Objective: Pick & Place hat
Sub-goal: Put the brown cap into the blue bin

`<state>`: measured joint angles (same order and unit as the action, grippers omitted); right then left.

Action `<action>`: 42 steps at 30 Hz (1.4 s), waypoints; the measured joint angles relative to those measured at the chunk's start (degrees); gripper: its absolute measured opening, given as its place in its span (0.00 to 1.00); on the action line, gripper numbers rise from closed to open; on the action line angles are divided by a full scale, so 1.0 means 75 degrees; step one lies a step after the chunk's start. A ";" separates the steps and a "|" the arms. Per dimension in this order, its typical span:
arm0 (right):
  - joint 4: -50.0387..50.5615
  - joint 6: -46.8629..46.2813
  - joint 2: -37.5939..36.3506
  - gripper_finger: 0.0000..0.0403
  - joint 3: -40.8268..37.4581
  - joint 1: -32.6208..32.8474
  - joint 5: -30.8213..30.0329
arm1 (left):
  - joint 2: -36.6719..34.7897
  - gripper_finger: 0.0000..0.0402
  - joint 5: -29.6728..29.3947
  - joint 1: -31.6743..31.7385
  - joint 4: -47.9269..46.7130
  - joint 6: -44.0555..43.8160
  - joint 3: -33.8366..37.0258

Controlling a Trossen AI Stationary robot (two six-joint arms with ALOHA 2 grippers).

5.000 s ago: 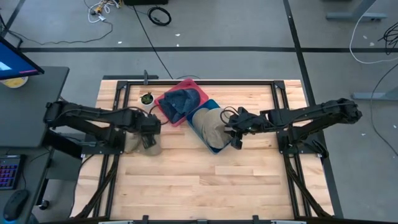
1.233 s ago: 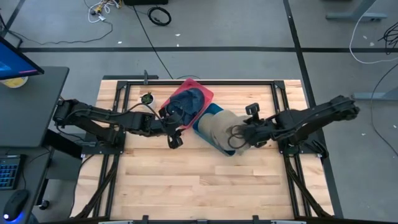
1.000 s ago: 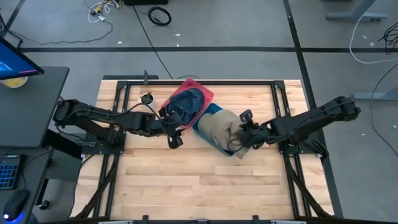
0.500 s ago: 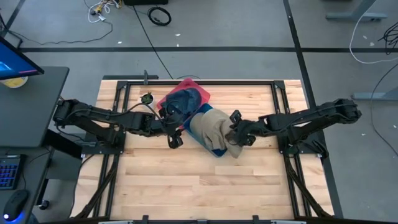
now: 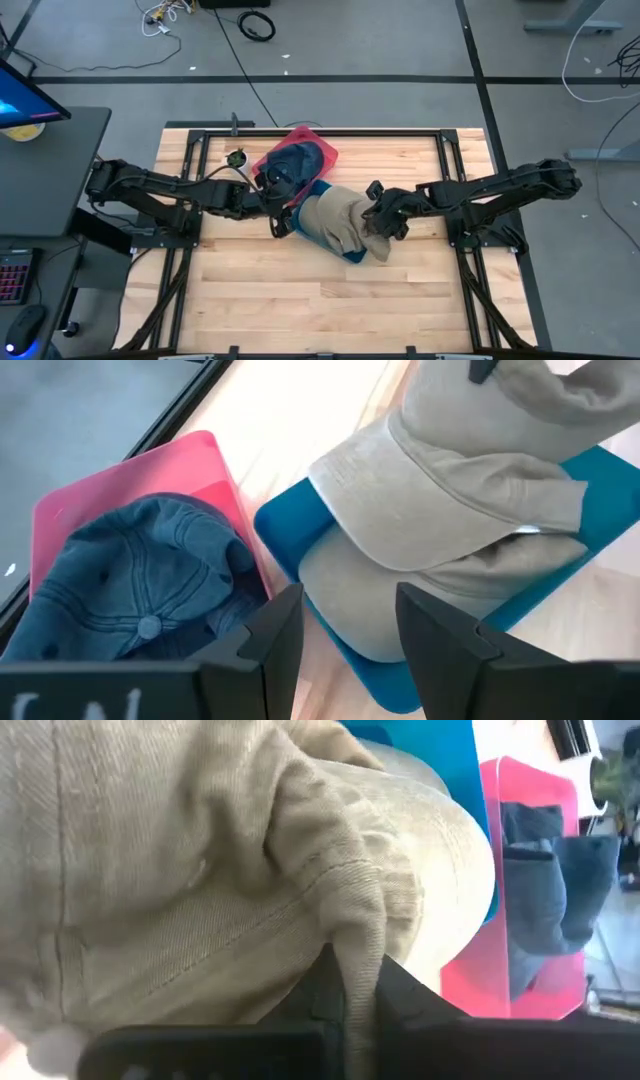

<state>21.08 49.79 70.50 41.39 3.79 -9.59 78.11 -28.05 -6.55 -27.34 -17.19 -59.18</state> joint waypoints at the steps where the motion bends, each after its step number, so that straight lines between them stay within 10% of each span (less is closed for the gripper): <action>1: 0.0076 -0.0166 -0.0073 0.03 0.0000 0.0062 -0.0073 | 0.0000 0.41 0.0000 0.0000 0.0000 -0.0002 0.0000; 16: 0.0783 -0.1056 -0.1806 0.04 0.0685 0.0895 -0.0723 | 0.0000 0.41 -0.0060 0.0000 0.0009 0.0140 0.0000; 31: -0.2333 0.0229 0.1317 0.04 0.0262 0.0092 -0.1238 | 0.0000 0.41 -0.0117 0.0000 0.0109 0.0326 0.0000; 42: -0.2948 -0.1961 0.1768 0.23 0.0265 0.0032 -0.1232 | 0.0000 0.41 -0.0115 0.0048 0.0065 0.0136 0.0000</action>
<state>-1.03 35.08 83.75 43.38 4.03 -18.83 78.11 -28.92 -6.19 -26.86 -16.17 -59.18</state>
